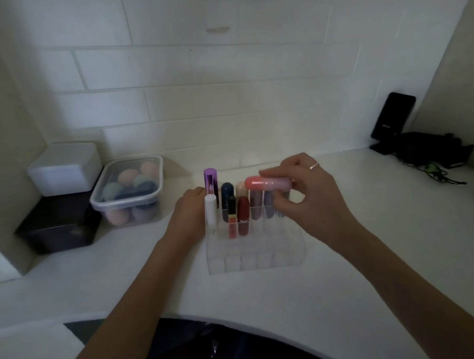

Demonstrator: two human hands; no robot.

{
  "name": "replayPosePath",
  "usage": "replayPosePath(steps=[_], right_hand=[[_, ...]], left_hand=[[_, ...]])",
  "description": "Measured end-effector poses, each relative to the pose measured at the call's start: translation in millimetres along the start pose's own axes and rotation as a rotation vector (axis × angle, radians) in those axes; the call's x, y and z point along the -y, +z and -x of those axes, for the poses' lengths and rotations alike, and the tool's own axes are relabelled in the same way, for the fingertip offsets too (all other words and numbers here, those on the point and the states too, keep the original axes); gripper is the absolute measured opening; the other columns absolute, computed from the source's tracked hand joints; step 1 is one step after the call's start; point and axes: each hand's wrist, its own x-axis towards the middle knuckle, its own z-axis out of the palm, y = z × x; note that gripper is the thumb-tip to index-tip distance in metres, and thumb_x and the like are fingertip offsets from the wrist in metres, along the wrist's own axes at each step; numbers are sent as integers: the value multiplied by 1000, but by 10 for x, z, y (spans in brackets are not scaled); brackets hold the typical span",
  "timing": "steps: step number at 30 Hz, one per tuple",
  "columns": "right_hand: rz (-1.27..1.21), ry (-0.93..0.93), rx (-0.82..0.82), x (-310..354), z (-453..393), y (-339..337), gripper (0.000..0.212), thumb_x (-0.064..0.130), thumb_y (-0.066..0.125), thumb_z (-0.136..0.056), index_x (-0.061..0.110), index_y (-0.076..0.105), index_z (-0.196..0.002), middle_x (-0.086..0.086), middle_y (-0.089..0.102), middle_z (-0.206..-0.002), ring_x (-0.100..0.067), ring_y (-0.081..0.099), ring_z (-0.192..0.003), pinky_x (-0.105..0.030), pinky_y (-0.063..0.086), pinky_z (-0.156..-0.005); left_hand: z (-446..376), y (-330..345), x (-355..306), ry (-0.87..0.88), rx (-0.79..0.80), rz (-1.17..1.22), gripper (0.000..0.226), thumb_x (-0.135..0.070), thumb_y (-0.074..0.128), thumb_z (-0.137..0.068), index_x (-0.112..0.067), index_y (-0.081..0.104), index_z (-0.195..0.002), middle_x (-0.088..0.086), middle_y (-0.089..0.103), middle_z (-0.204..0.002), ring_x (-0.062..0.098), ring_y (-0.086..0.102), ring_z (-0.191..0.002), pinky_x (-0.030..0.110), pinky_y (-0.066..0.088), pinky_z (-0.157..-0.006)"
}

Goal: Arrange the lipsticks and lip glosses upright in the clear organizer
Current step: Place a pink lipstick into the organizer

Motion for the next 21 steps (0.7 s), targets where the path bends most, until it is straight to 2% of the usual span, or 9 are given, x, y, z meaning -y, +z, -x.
replayPosePath(steps=[1, 3, 6, 9, 11, 13, 14, 17, 21], right_hand=[[-10, 11, -2, 16, 31, 24, 30, 1, 68, -72, 17, 70, -98, 2, 54, -93, -11, 57, -88, -31, 55, -79], [-57, 55, -19, 26, 107, 82, 18, 3, 71, -73, 14, 66, -86, 3, 58, -88, -9, 60, -84, -31, 55, -74], [-144, 122, 3, 54, 210, 144, 12, 10, 69, -80, 5, 59, -81, 16, 61, -80, 4, 62, -78, -15, 50, -71], [-40, 111, 9, 92, 229, 184, 16, 26, 63, -84, 13, 54, -85, 19, 59, -80, -2, 59, -80, -12, 44, -66], [-70, 117, 19, 89, 196, 211, 15, 32, 57, -90, 23, 52, -101, 13, 63, -82, -3, 58, -74, -11, 43, -61], [-64, 97, 53, 57, 171, 248, 27, 31, 50, -95, 33, 48, -121, 4, 64, -85, -5, 59, -71, -10, 44, -62], [-27, 78, 62, 30, 166, 264, 31, 28, 49, -95, 35, 47, -125, 2, 64, -89, -6, 60, -73, -10, 44, -64], [2, 95, 48, -12, 186, 296, 33, 19, 56, -90, 34, 48, -118, -1, 65, -93, -5, 62, -77, -7, 46, -68], [56, 70, 8, -5, 219, 324, 25, 14, 63, -84, 24, 53, -105, 0, 62, -93, -9, 60, -76, -21, 52, -69]], left_hand=[[14, -23, -29, 45, -9, -62, 11, -7, 50, -88, -4, 61, -87, 18, 64, -93, 37, 60, -89, 51, 51, -81], [68, -39, -35, 53, 5, -75, 9, -12, 55, -85, -5, 60, -83, 15, 64, -88, 33, 60, -83, 48, 52, -77], [120, -62, -53, 105, 11, -43, 12, -15, 53, -84, -5, 61, -84, 14, 66, -87, 32, 61, -81, 48, 52, -76], [137, -82, -14, 124, 68, -3, 12, -16, 53, -83, -8, 61, -79, 8, 66, -80, 27, 62, -75, 49, 53, -72], [168, -84, -18, 116, 62, 47, 11, -12, 53, -86, -6, 62, -82, 9, 67, -84, 27, 62, -79, 49, 53, -76], [203, -93, -43, 78, 24, 93, 14, -10, 51, -90, -2, 63, -89, 13, 67, -92, 28, 61, -86, 45, 52, -80], [207, -86, -32, 54, 4, 125, 13, -10, 51, -91, -3, 61, -89, 11, 67, -93, 27, 60, -87, 40, 51, -79], [212, -94, 8, -3, -56, 223, 10, -13, 52, -92, -20, 59, -94, -2, 63, -91, 15, 58, -84, 24, 44, -72], [199, -101, 43, -125, -177, 483, 12, -23, 57, -90, -28, 59, -101, -8, 65, -93, 10, 63, -90, 27, 51, -82]])
